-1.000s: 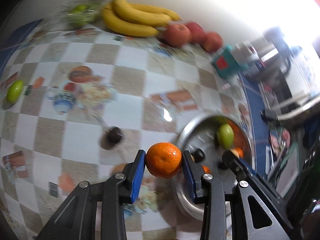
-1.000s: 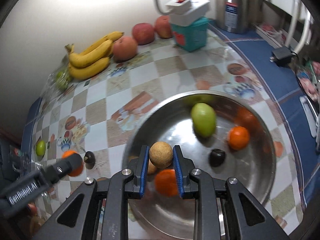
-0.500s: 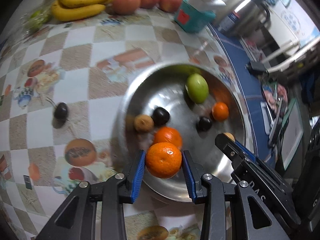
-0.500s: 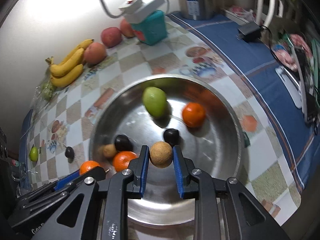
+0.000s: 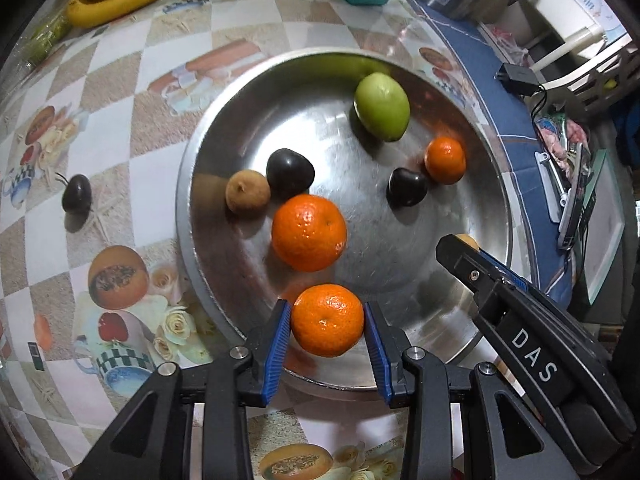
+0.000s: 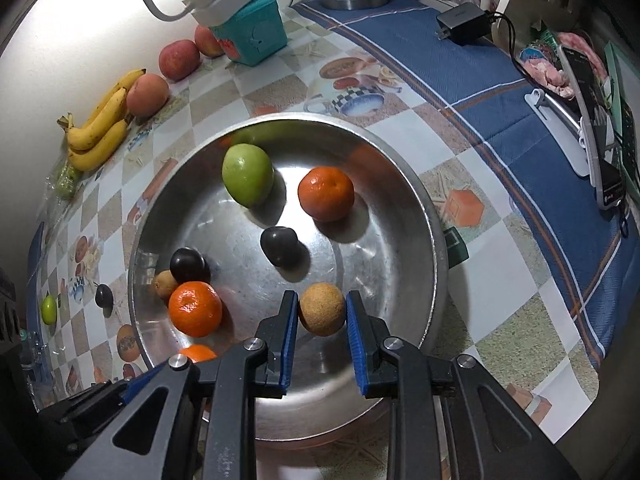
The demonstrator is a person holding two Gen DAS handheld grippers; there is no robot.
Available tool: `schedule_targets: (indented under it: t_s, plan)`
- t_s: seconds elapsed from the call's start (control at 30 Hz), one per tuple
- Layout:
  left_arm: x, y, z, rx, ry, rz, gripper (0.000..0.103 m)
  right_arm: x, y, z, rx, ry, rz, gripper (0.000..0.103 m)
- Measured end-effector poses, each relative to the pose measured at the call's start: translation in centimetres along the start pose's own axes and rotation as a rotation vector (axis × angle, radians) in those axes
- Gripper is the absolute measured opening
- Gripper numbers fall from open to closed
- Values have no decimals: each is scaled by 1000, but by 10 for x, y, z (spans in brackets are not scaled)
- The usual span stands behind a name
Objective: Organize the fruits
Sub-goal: 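Carry the tangerine and the kiwi in both tools over the steel basin, then open the left tool to drop the tangerine while the right tool releases the kiwi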
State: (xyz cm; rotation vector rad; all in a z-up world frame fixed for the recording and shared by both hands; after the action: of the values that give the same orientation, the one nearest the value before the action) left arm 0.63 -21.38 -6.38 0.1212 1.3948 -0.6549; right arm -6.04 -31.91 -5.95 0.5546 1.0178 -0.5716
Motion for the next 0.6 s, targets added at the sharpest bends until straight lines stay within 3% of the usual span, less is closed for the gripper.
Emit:
schedule_targets:
  t_s: [0.37, 0.6]
  plan:
    - [8, -7, 1, 9, 10, 7, 41, 10, -1, -1, 23, 35, 13, 26]
    - [3, -9, 7, 14, -7, 10, 52, 7, 2, 1, 32, 29, 39, 26]
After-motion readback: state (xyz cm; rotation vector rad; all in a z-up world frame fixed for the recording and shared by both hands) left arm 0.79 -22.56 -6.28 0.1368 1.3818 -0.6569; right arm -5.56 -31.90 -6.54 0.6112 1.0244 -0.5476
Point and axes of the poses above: each gripper's, at about its wrist camera, not at the fingertips, and x roughly the way its jaws point, y to its left, z to its top, the point moved 3 cm from there along x, roughly the way its jaws point, and after that the axes turned 6 degrees about -y, right-handed, at the moved point
